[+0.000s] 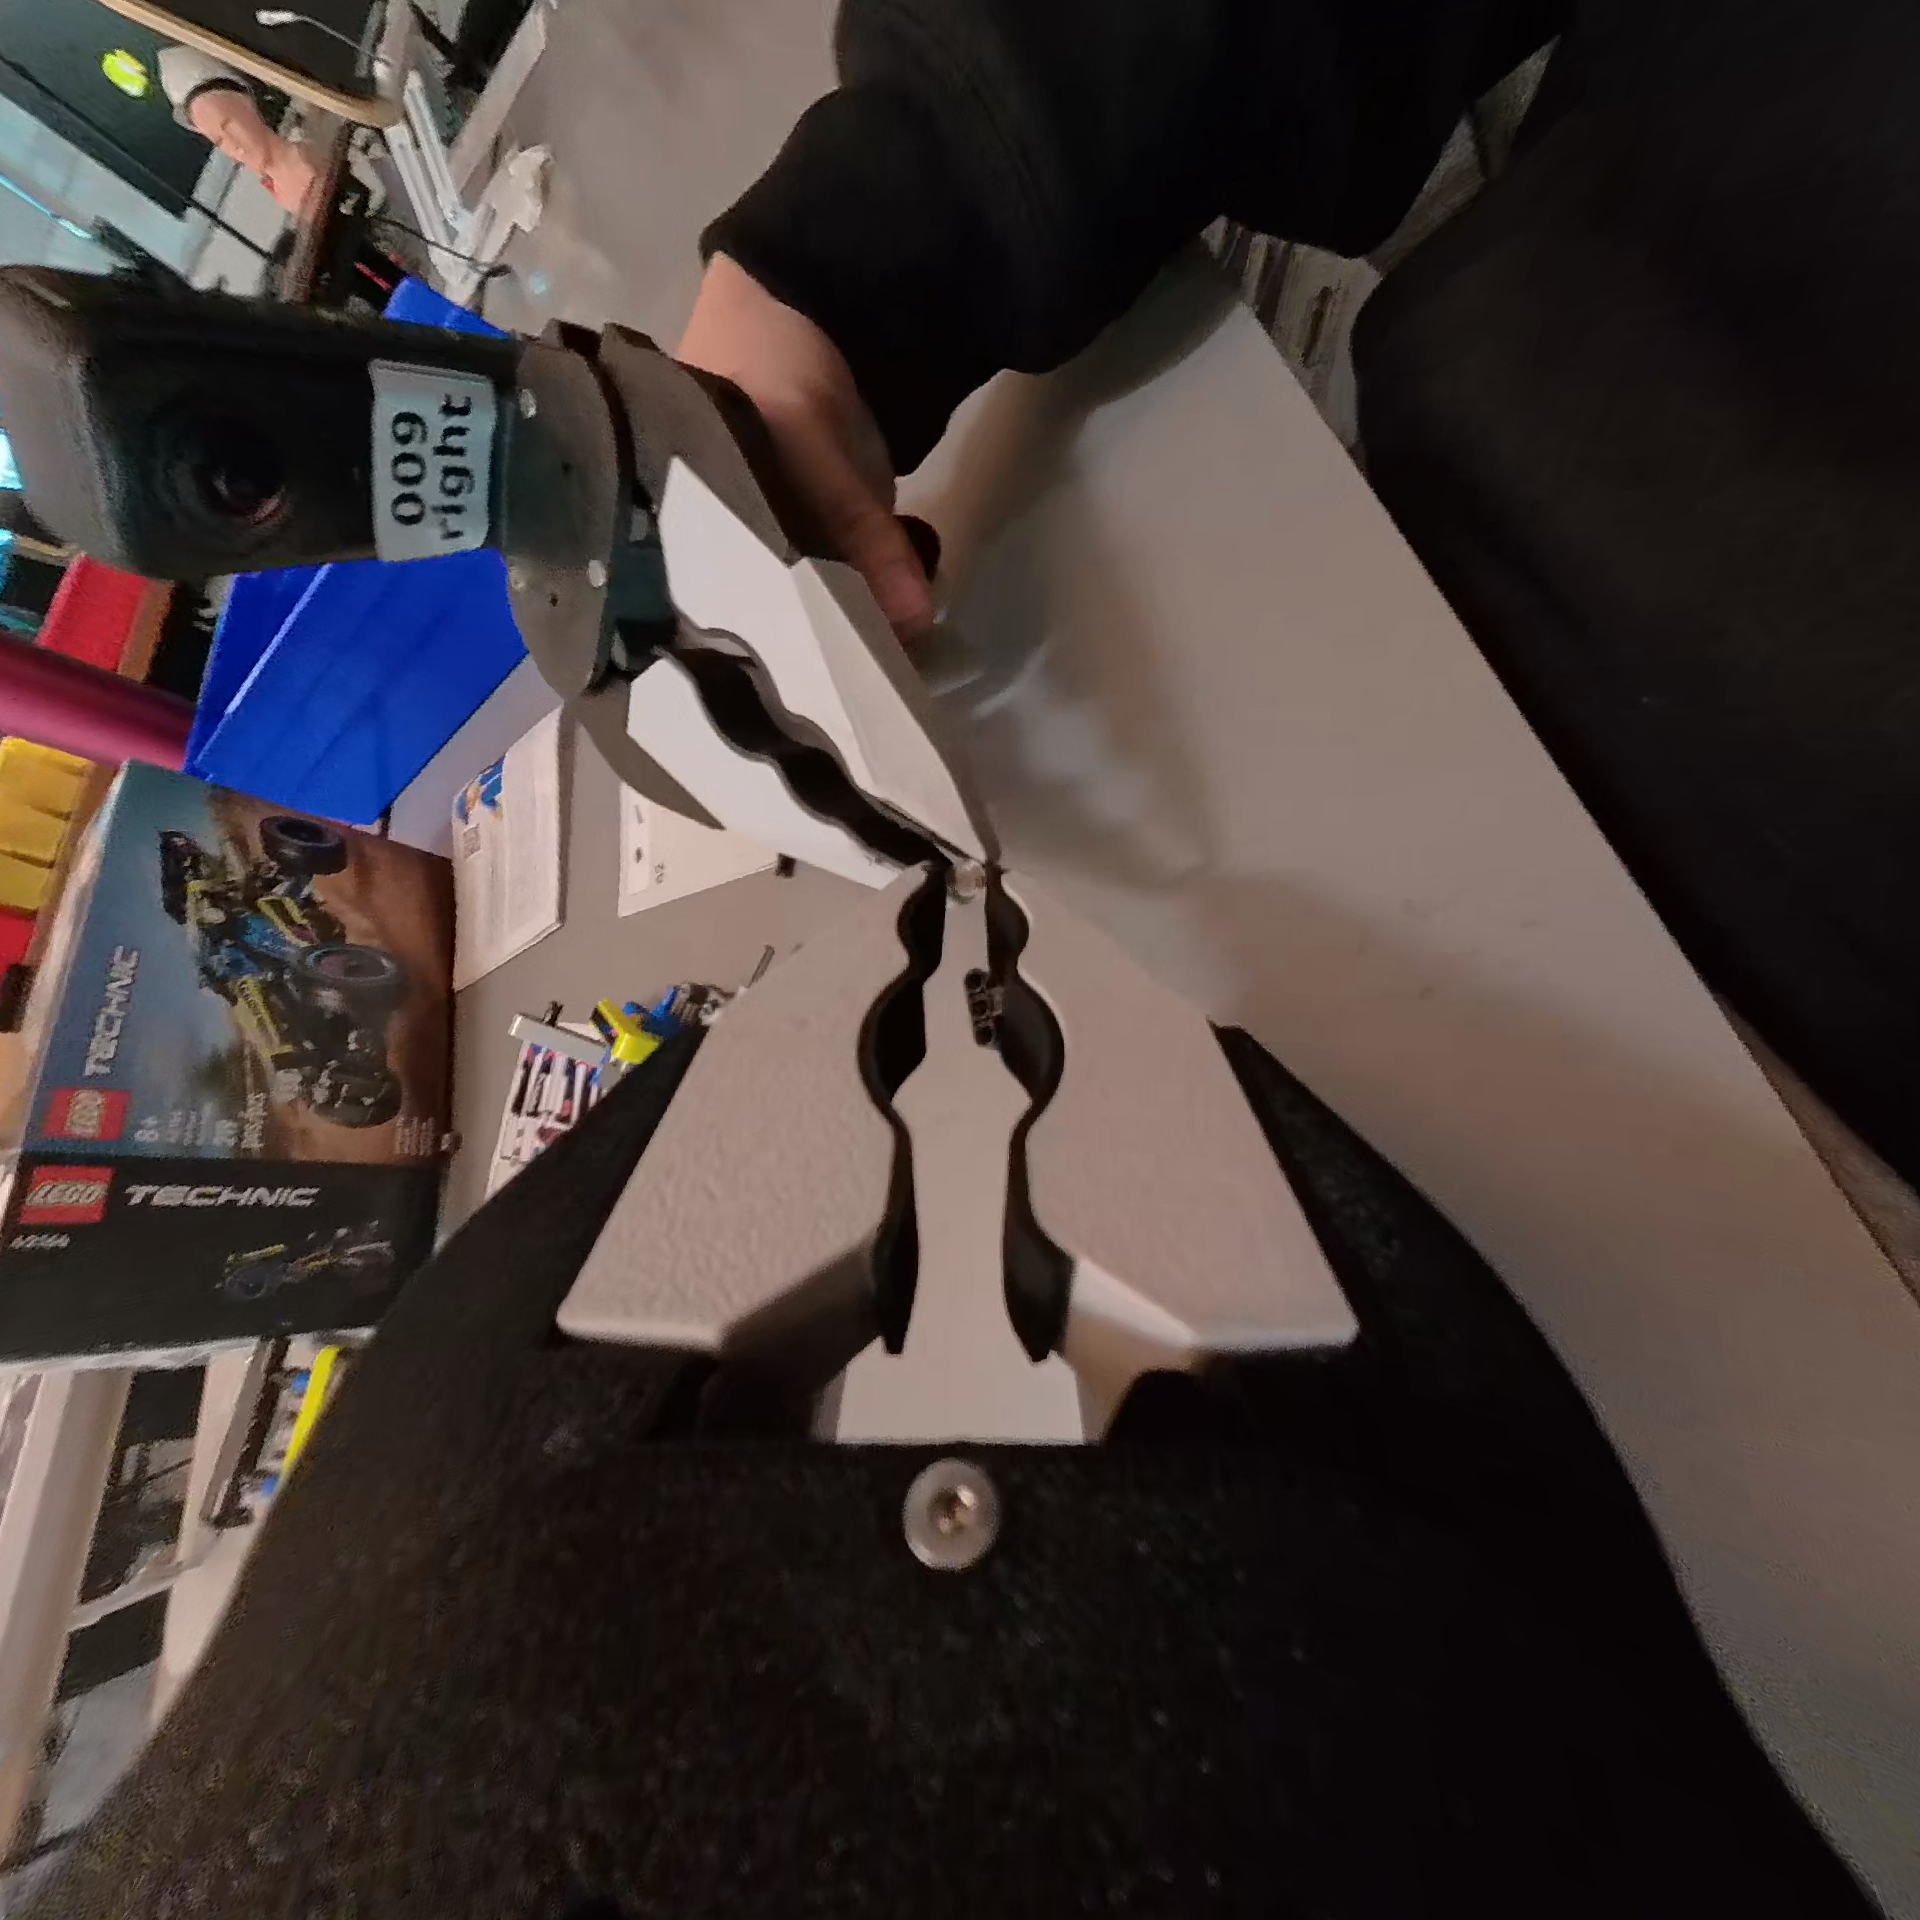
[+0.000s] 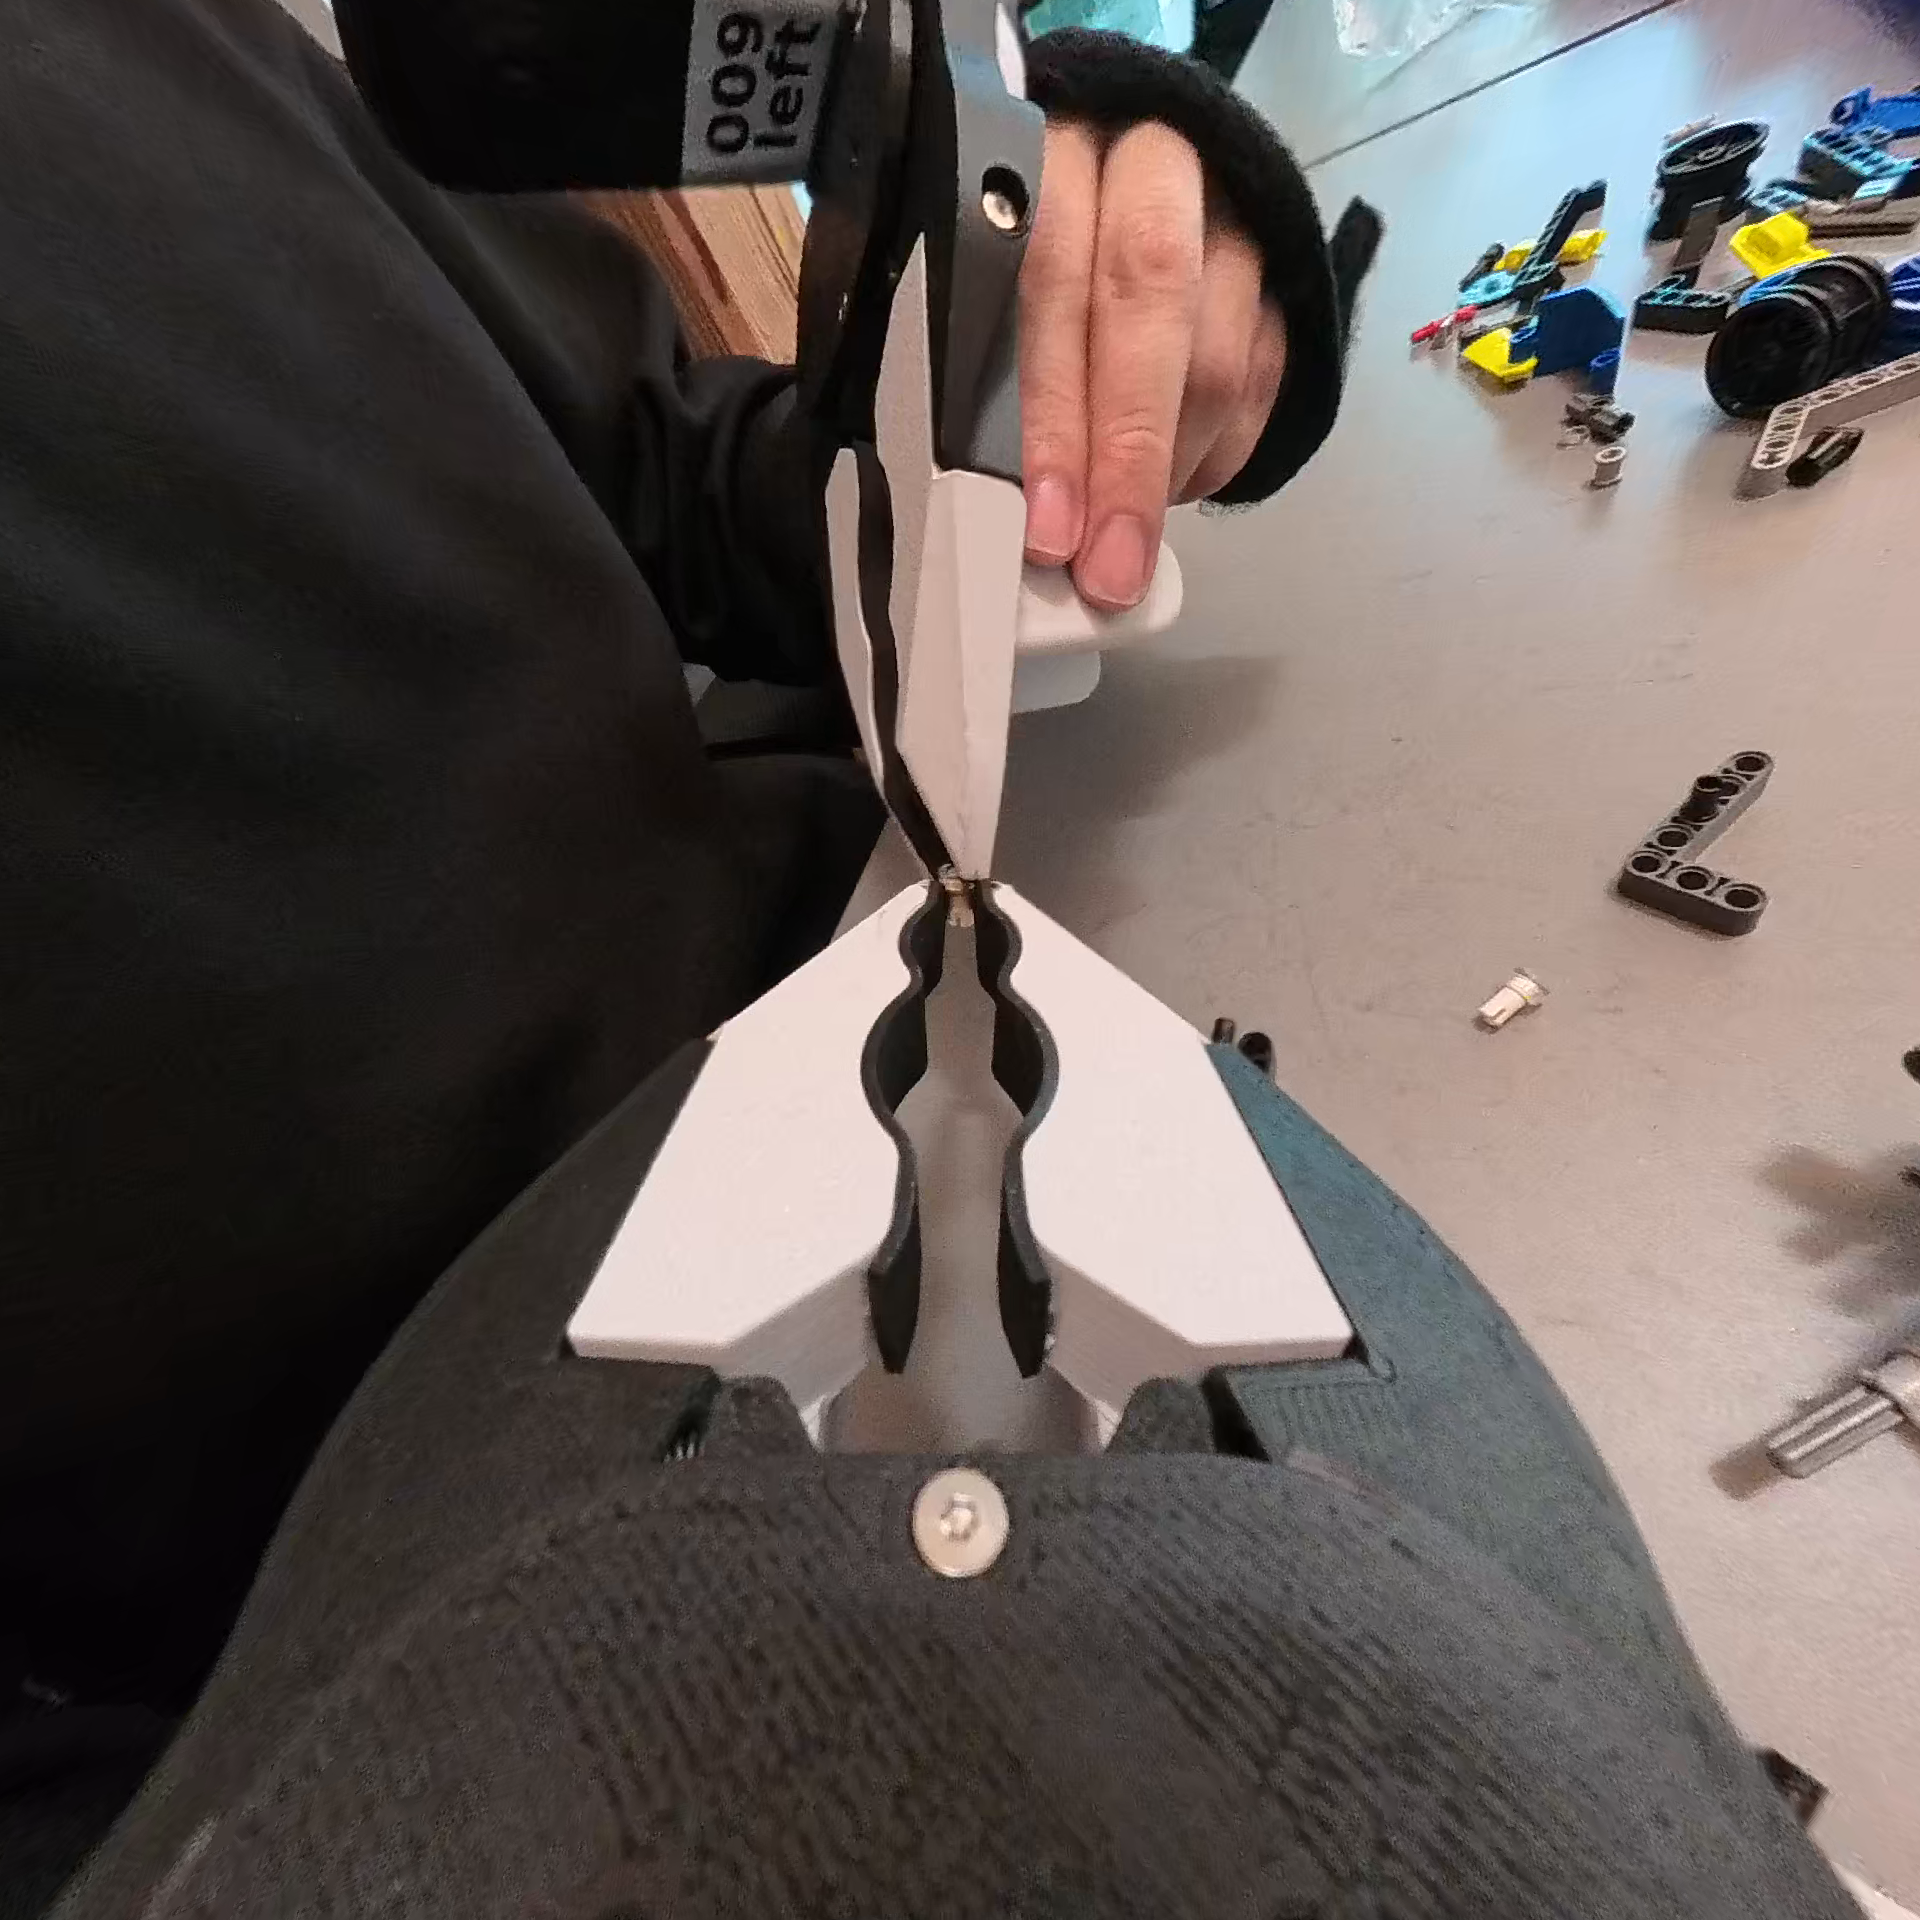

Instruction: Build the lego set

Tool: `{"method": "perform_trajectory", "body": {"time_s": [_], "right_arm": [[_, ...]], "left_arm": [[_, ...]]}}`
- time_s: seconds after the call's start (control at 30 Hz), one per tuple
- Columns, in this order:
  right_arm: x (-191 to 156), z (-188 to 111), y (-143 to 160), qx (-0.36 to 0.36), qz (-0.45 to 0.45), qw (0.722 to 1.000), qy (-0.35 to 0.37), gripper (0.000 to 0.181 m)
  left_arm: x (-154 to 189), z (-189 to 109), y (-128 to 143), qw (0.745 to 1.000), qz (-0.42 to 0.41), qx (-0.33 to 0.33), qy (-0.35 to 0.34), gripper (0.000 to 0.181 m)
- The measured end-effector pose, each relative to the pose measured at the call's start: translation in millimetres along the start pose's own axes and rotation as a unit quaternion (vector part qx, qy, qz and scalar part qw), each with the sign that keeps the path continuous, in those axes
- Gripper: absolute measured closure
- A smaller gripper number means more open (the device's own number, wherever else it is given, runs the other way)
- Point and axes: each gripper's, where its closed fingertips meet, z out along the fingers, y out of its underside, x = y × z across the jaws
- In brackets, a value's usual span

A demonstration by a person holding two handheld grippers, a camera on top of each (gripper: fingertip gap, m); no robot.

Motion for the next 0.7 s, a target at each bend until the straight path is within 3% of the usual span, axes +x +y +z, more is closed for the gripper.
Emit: {"method": "perform_trajectory", "body": {"time_s": [0.1,0.33,0.47,0.7], "right_arm": [[5.5,-4.4,-4.7,0.023,0.001,1.000,0.021,0.176],[20.2,-12.5,-2.1,0.033,0.000,0.996,0.085,0.154],[19.0,-13.6,-4.2,0.056,0.003,0.995,0.088,0.172],[16.1,-10.0,-3.9,0.049,-0.013,0.995,0.087,0.178]], "left_arm": [[-6.0,-0.3,2.8,1.000,-0.005,-0.004,-0.023,0.177],[-14.2,1.7,15.1,0.998,-0.014,-0.022,-0.062,0.177],[-17.5,1.3,12.2,0.997,-0.018,-0.007,-0.077,0.177],[-14.7,1.7,7.5,0.997,-0.013,0.006,-0.070,0.177]]}}
